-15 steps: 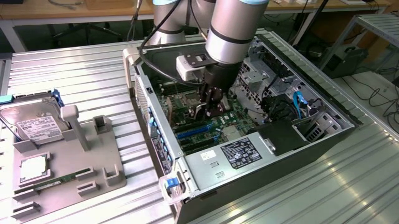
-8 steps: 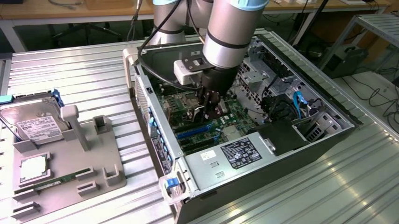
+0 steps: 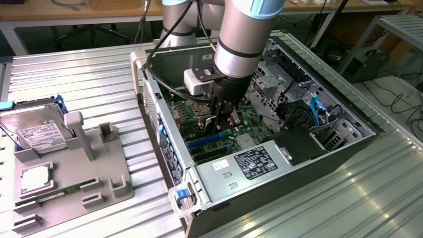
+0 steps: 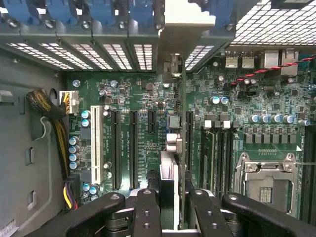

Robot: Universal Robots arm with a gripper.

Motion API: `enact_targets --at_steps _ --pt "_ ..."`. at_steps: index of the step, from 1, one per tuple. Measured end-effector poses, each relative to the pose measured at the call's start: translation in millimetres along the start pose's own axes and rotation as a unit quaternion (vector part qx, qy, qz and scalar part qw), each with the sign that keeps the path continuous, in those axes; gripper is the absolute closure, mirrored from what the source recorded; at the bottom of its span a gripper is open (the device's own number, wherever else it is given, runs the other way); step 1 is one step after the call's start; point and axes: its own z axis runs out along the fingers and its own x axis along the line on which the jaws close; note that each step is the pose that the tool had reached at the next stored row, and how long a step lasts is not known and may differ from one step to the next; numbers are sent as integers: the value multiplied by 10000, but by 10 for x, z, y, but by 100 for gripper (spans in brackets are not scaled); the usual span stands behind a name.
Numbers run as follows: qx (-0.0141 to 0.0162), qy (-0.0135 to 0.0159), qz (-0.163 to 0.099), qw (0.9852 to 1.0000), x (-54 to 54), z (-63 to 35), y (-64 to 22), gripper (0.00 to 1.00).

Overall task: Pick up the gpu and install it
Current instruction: 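Insert the gpu into the slot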

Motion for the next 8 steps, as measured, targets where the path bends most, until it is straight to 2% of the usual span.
enact_targets --at_steps 8 --pt "-1 1 -1 10000 3 46 26 72"
